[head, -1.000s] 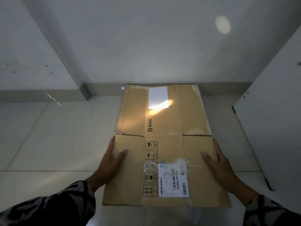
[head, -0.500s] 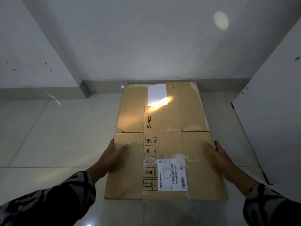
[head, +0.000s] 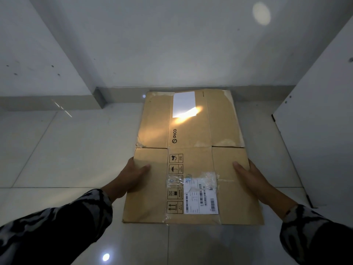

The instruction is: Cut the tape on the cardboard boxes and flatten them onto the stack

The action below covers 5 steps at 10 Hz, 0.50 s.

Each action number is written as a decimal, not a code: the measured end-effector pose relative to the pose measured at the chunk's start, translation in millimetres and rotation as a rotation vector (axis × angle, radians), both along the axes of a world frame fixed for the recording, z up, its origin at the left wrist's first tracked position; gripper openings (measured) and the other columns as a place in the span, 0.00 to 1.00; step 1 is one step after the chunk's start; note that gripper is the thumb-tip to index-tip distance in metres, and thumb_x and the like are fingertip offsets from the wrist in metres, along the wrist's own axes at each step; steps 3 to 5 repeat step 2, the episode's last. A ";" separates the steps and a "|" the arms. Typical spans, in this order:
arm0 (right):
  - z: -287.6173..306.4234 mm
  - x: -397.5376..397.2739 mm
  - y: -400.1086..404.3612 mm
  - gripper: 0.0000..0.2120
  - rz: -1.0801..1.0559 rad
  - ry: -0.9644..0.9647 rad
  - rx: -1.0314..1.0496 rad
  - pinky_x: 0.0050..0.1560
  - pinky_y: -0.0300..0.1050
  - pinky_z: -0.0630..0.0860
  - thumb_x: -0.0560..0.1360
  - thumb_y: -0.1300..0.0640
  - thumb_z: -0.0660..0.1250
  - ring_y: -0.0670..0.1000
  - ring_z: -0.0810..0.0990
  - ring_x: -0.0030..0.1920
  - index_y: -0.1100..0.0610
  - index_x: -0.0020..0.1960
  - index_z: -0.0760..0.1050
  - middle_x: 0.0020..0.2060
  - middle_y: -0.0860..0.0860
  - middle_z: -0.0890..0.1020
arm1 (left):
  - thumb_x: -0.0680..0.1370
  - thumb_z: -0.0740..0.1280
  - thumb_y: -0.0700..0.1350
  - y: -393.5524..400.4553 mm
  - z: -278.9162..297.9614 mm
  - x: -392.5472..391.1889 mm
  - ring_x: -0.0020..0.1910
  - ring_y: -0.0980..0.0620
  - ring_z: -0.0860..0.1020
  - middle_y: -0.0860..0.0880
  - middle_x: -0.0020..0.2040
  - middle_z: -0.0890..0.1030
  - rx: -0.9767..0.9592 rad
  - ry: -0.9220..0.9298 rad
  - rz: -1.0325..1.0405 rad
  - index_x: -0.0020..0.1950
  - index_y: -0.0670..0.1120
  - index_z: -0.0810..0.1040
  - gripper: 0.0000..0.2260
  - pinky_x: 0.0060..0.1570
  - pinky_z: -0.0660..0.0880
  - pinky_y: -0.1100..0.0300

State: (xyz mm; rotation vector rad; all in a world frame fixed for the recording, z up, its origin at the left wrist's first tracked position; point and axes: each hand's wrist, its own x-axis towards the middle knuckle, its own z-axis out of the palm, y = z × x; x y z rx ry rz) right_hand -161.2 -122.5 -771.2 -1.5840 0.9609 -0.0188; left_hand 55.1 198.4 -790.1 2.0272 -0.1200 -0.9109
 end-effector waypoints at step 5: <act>1.3 0.5 -2.7 0.46 0.004 0.155 -0.091 0.70 0.54 0.67 0.72 0.32 0.64 0.56 0.69 0.71 0.52 0.81 0.51 0.75 0.53 0.66 | 0.76 0.68 0.60 0.2 4.0 6.2 0.66 0.43 0.73 0.45 0.71 0.69 0.161 -0.065 -0.051 0.76 0.46 0.55 0.36 0.61 0.75 0.46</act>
